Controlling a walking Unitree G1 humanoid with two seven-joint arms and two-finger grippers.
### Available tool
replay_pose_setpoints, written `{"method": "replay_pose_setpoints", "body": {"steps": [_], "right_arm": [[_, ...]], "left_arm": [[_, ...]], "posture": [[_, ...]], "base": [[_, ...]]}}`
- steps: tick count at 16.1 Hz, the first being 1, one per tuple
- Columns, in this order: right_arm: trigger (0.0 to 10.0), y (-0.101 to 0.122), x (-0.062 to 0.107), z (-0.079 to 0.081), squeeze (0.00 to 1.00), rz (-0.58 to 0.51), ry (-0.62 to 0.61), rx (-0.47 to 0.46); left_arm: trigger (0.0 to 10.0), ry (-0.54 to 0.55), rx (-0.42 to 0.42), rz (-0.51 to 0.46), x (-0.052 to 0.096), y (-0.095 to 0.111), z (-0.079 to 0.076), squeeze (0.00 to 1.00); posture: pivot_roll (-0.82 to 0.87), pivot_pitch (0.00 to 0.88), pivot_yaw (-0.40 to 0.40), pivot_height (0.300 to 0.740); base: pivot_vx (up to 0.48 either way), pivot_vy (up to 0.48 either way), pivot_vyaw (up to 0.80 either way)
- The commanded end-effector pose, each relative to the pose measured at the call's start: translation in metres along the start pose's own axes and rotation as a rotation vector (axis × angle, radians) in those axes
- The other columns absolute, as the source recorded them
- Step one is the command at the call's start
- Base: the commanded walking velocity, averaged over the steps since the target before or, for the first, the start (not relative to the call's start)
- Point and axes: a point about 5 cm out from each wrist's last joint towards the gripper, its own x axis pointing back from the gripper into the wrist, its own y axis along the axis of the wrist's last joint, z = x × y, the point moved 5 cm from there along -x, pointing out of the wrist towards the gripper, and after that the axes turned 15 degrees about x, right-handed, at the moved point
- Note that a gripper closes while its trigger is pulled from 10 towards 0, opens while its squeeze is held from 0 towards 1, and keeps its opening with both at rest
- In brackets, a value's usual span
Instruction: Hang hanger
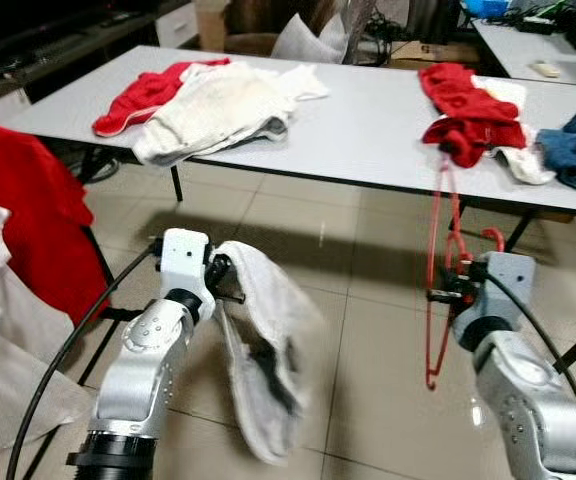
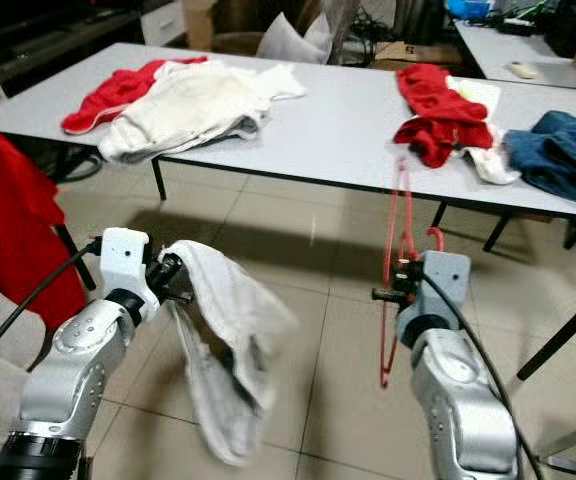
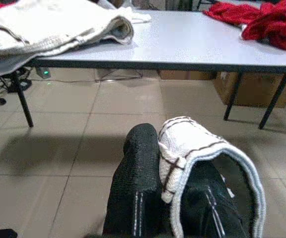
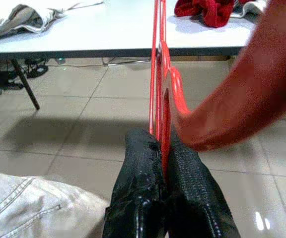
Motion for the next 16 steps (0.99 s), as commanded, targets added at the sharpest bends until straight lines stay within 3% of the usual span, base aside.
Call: {"method": "replay_pose_setpoints", "body": {"steps": [1, 4, 11, 16], "right_arm": [[10.0, 0.009, -0.002, 0.008, 0.00, -0.027, 0.027, 0.012], [10.0, 0.012, 0.000, 0.010, 0.00, -0.051, 0.045, -0.012], [10.0, 0.017, 0.000, 0.009, 0.00, -0.068, 0.049, -0.010], [10.0, 0.023, -0.001, 0.011, 0.00, -0.095, 0.068, 0.001]], "left_arm": [[10.0, -0.009, -0.008, -0.077, 0.000, 0.022, 0.001, 0.00], [10.0, -0.023, -0.003, -0.077, 0.000, 0.022, -0.001, 0.00], [10.0, -0.043, -0.001, -0.077, -0.002, 0.023, -0.004, 0.00], [10.0, -0.050, -0.001, -0.084, -0.004, 0.025, -0.006, 0.00]], "posture": [[0.02, 0.000, 0.029, 0.740], [0.01, 0.000, 0.036, 0.740], [0.01, 0.000, 0.039, 0.740], [0.01, 0.000, 0.039, 0.740]], "base": [[0.000, 0.000, 0.00], [0.276, 0.000, 0.00], [0.314, 0.000, -0.79], [0.322, 0.000, 0.00]]}}
